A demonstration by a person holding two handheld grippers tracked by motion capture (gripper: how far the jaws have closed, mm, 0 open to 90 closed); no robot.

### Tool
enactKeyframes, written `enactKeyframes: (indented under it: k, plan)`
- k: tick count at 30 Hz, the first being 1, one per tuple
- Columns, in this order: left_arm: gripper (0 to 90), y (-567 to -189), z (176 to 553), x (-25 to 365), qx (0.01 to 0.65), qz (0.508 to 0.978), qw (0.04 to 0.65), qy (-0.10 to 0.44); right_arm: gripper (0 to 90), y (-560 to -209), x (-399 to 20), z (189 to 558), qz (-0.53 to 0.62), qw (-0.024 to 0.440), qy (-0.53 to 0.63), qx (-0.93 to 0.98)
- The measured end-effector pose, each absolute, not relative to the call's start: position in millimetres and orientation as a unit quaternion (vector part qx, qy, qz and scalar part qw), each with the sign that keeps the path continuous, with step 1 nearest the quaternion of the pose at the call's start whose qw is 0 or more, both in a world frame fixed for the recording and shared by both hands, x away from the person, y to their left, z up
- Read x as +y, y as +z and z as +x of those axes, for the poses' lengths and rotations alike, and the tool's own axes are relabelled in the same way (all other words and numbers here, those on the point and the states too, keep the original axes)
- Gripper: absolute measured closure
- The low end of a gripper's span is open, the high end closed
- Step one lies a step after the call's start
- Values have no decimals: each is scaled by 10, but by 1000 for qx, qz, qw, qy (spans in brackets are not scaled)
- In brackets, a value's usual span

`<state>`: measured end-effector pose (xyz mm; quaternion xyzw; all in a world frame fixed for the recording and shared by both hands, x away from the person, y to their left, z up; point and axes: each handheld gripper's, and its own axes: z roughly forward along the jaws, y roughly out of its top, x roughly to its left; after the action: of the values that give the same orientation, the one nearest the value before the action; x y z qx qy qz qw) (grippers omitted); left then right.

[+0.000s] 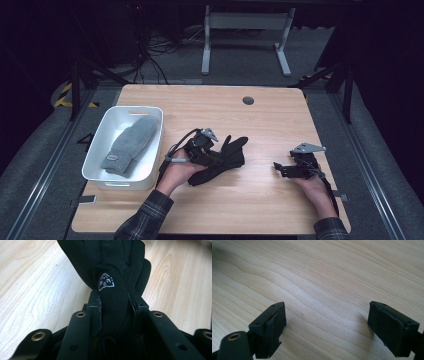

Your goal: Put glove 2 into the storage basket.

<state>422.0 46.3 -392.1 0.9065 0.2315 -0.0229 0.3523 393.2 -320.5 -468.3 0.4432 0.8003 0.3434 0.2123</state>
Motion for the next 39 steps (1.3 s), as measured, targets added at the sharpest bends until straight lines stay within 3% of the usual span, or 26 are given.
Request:
enactKeyframes:
  k: [20, 39]
  plan:
    - [689, -3431, 4300, 760, 267, 894, 359, 10, 155, -4683, -3204, 3931, 443, 212, 343, 801]
    - [689, -3111, 4340, 1313, 316, 877, 357, 53, 156, -4683, -3200, 3929, 444, 213, 344, 800]
